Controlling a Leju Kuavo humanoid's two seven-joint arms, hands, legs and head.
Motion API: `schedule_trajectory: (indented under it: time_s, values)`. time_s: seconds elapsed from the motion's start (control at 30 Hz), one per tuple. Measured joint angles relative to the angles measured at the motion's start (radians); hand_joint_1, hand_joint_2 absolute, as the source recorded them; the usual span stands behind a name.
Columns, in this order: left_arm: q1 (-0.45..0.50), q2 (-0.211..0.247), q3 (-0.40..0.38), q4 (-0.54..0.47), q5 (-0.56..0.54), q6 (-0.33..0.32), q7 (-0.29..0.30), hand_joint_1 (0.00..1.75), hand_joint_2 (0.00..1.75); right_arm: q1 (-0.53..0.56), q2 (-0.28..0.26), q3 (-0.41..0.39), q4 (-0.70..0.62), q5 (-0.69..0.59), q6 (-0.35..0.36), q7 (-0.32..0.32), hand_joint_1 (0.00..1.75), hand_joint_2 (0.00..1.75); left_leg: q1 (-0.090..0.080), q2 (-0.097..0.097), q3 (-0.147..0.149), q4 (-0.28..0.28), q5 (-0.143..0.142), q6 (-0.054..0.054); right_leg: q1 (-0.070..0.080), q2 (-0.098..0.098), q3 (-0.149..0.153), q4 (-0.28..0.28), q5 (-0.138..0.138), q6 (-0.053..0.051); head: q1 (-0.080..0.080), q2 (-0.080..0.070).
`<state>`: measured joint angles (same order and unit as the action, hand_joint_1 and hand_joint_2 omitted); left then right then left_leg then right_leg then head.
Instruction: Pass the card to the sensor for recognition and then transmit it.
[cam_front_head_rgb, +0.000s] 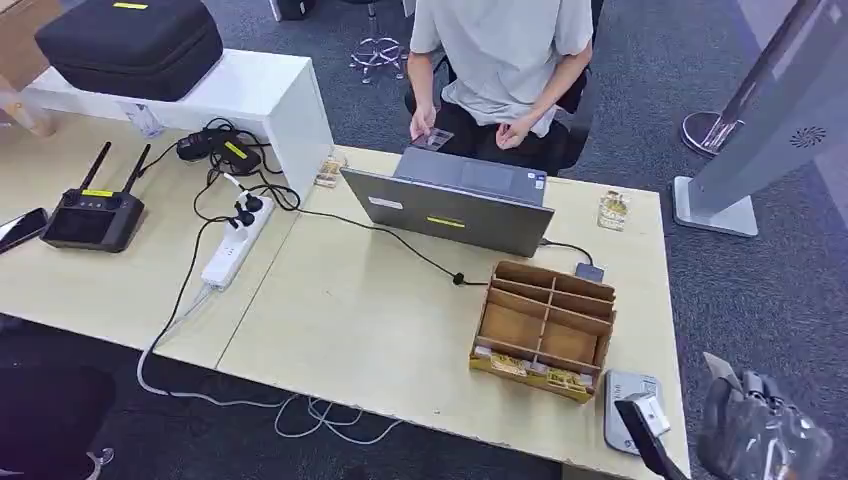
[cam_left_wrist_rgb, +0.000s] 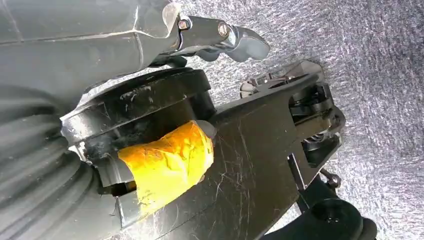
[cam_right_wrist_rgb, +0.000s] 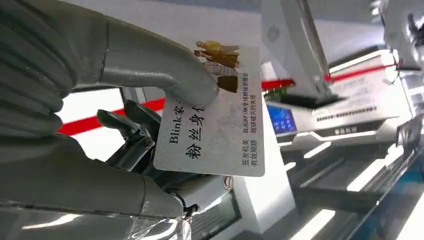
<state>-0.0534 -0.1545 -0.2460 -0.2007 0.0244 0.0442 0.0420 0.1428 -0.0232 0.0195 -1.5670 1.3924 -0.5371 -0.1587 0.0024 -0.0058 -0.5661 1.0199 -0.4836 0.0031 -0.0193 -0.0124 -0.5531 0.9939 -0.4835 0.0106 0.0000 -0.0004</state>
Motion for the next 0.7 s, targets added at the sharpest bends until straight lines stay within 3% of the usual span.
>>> schedule_trajectory:
  time_s: [0.2,0.7]
  values:
    - [0.0,0.0,0.0,0.0,0.0,0.0,0.0,0.0,1.75,-0.01,0.027,0.024,0.056,0.006,0.0,0.004,1.75,1.75,0.0,0.0,0.0,0.0,0.0,0.0,0.0,0.0,0.0,0.0,0.0,0.0,0.0,0.0]
    - [0.0,0.0,0.0,0.0,0.0,0.0,0.0,0.0,1.75,-0.017,0.037,0.032,0.096,0.008,0.0,0.004,1.75,1.75,0.0,0.0,0.0,0.0,0.0,0.0,0.0,0.0,0.0,0.0,0.0,0.0,0.0,0.0]
